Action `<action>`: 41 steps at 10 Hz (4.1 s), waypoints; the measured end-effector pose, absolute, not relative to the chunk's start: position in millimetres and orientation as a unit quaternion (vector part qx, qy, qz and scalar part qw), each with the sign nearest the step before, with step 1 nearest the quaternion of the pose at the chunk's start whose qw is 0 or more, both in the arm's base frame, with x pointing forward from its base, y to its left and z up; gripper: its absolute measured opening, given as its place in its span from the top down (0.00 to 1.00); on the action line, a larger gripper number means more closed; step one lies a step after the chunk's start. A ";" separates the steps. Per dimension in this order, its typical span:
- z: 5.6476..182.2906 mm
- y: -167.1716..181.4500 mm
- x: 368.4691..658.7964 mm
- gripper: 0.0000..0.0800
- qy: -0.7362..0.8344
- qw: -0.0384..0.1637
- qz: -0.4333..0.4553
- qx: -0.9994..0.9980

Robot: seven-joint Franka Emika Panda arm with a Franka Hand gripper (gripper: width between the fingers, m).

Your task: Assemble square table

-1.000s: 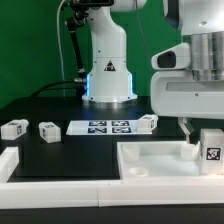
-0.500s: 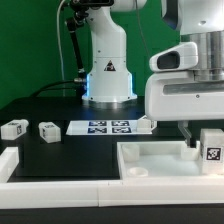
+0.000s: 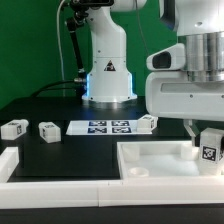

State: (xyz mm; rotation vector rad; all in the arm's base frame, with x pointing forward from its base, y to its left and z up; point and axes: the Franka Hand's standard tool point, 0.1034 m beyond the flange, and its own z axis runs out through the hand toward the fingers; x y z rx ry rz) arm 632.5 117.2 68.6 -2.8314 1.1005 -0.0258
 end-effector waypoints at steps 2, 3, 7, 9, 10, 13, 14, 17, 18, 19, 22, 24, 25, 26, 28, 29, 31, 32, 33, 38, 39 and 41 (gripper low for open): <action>68.6 116.4 632.4 0.63 0.444 0.050 0.002 -0.895; 68.1 115.2 632.9 0.63 0.502 0.044 0.015 -0.864; 70.0 115.3 633.4 0.63 0.744 0.053 0.081 -0.661; 69.1 113.6 634.2 0.63 0.806 0.064 0.099 -0.580; 69.4 114.4 634.3 0.63 0.824 0.059 0.097 -0.555; 68.1 112.3 633.7 0.62 0.837 0.053 0.095 -0.537; 67.7 112.3 633.6 0.37 0.837 0.053 0.095 -0.537; 83.9 110.3 634.4 0.20 0.822 0.064 0.092 -0.558; 99.5 108.0 629.8 0.20 0.817 0.072 0.092 -0.564; 112.9 105.8 627.1 0.19 0.817 0.077 0.095 -0.564; 113.1 104.0 627.8 0.19 0.818 0.077 0.093 -0.563; 112.5 104.0 627.6 0.19 0.818 0.077 0.094 -0.563; 112.3 103.9 627.6 0.19 0.818 0.077 0.094 -0.563; 112.4 103.6 627.6 0.19 0.817 0.077 0.093 -0.564; 123.3 94.5 611.0 0.19 0.776 0.096 0.076 -0.618; 126.8 94.4 593.6 0.19 0.771 0.093 0.082 -0.625; 132.2 95.2 585.1 0.19 0.713 0.086 0.078 -0.692; 130.0 94.0 585.0 0.19 0.684 0.088 0.074 -0.720; 129.7 93.7 585.0 0.19 0.655 0.091 0.071 -0.747; 109.6 80.3 550.3 0.19 0.507 0.107 0.060 -0.853; 103.4 72.8 529.1 0.19 0.454 0.112 0.066 -0.881; 86.7 73.5 493.7 0.19 0.422 0.105 0.078 -0.897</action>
Offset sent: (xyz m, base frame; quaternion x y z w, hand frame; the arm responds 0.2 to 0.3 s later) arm 0.0145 -0.0112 -0.0086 -0.0368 -0.0270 0.3084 0.9502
